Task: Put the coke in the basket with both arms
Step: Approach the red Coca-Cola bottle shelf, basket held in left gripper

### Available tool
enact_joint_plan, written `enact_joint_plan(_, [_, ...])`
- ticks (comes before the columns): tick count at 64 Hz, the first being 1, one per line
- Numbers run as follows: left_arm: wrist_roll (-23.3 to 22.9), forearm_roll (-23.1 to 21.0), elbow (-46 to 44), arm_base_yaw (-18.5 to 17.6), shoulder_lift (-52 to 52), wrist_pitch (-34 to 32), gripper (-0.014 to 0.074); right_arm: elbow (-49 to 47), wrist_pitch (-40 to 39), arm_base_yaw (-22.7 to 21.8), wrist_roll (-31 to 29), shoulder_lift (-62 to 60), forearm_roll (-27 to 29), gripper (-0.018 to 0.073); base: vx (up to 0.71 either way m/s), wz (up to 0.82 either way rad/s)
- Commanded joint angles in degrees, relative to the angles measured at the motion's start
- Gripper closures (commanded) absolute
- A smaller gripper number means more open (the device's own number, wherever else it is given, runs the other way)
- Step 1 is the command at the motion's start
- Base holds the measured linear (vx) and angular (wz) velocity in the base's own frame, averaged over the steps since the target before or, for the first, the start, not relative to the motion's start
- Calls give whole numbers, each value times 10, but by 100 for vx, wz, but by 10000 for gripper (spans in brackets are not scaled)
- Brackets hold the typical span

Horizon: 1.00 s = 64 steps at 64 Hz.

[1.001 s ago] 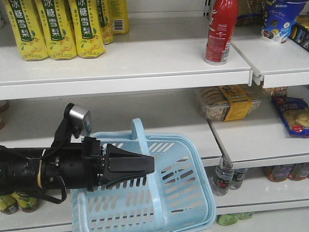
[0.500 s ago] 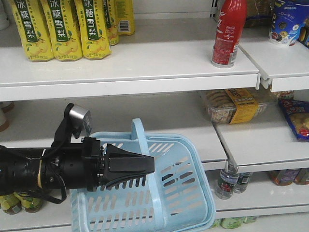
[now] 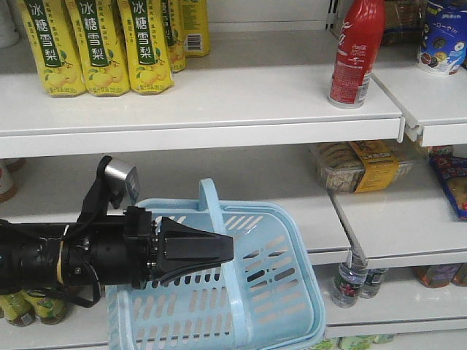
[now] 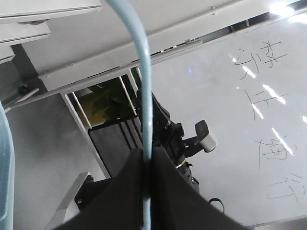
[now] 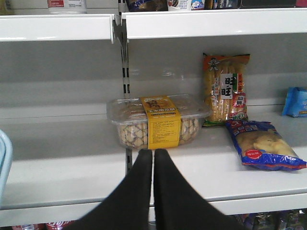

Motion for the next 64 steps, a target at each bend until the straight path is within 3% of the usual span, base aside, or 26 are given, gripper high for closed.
enact_joint_plan(1, [-1, -40, -12, -3, -21, -125, 603, 9, -44, -4, -3, -8, -2, 564, 4, 3])
enact_joint_plan(64, [-1, -40, -12, -3, -21, -125, 603, 9, -44, -4, -3, -8, -2, 564, 4, 0])
